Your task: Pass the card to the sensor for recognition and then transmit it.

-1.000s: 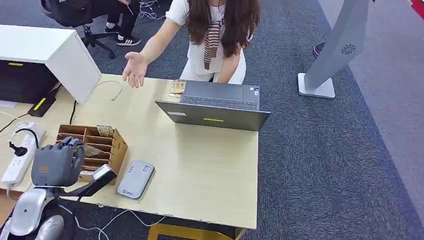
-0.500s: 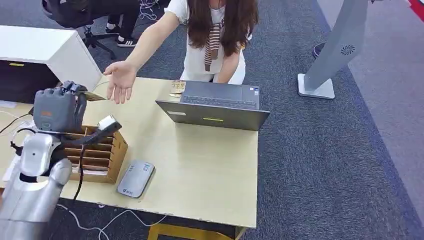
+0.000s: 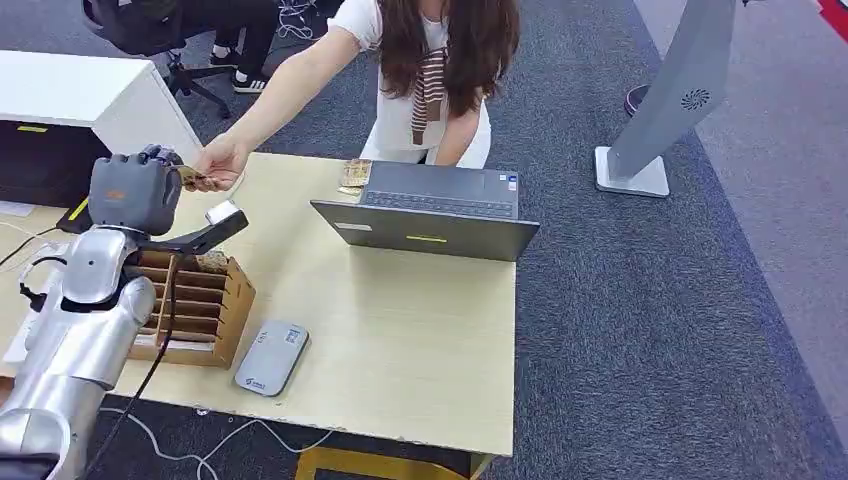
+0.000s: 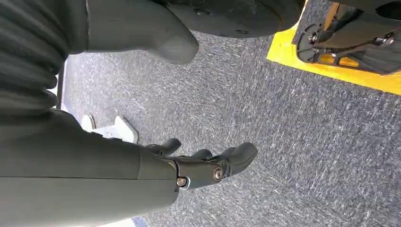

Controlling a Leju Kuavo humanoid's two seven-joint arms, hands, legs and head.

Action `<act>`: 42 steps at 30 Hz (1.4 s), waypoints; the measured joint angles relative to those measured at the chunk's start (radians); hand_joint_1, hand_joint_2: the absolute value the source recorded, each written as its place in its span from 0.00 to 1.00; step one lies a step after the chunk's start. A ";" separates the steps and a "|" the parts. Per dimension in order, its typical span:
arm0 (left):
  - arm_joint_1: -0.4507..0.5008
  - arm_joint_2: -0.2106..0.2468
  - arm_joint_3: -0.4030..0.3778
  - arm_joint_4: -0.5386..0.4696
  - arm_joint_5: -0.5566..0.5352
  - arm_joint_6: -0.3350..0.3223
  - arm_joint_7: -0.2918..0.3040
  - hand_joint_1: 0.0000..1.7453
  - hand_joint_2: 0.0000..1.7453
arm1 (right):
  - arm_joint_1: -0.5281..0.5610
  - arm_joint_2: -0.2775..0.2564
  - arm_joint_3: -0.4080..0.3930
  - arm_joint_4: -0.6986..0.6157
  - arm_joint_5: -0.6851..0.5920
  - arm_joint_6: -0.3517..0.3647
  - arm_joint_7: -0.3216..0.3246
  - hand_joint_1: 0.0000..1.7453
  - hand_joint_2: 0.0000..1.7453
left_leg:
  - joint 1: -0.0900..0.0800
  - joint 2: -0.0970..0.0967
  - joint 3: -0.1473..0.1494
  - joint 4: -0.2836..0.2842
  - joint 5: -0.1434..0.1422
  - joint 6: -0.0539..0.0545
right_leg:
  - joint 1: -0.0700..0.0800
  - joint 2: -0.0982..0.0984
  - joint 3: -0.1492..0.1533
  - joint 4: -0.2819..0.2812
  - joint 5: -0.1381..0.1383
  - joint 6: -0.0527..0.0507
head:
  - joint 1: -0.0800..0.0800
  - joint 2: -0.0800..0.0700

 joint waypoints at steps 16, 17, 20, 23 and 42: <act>-0.007 -0.023 -0.009 0.048 0.018 0.010 0.020 0.00 1.00 | 0.000 -0.003 0.000 0.001 -0.003 0.004 0.001 0.00 1.00 | 0.000 0.000 0.000 0.000 0.000 0.000 | 0.000 0.000 0.000 0.000 0.000 0.000 | 0.000 0.000; -0.007 -0.024 -0.010 0.048 0.025 0.011 0.020 0.00 1.00 | 0.000 -0.003 0.000 0.001 -0.003 0.003 0.002 0.00 1.00 | 0.000 0.000 0.000 0.000 0.000 0.000 | 0.000 0.000 0.000 0.000 0.000 0.000 | 0.000 0.000; -0.004 -0.029 -0.010 0.046 0.075 0.022 0.012 0.00 1.00 | 0.000 -0.003 0.000 0.001 -0.004 0.001 0.002 0.00 1.00 | 0.000 0.000 0.000 0.000 0.000 0.000 | 0.000 0.000 0.000 0.000 0.000 0.000 | 0.000 0.000; 0.029 -0.031 -0.008 0.008 0.196 0.026 -0.039 0.00 1.00 | 0.000 -0.003 0.000 0.001 -0.015 -0.003 0.003 0.00 1.00 | 0.000 0.000 -0.001 0.000 0.000 0.000 | 0.000 0.000 0.000 0.000 0.000 0.000 | 0.000 0.000; 0.725 -0.255 1.043 -0.709 1.560 -0.847 -0.380 0.00 1.00 | 0.026 -0.005 -0.071 0.001 -0.069 -0.025 -0.039 0.00 1.00 | 0.001 0.006 -0.001 -0.002 -0.007 -0.001 | 0.001 0.007 -0.003 0.000 -0.005 0.000 | 0.000 0.000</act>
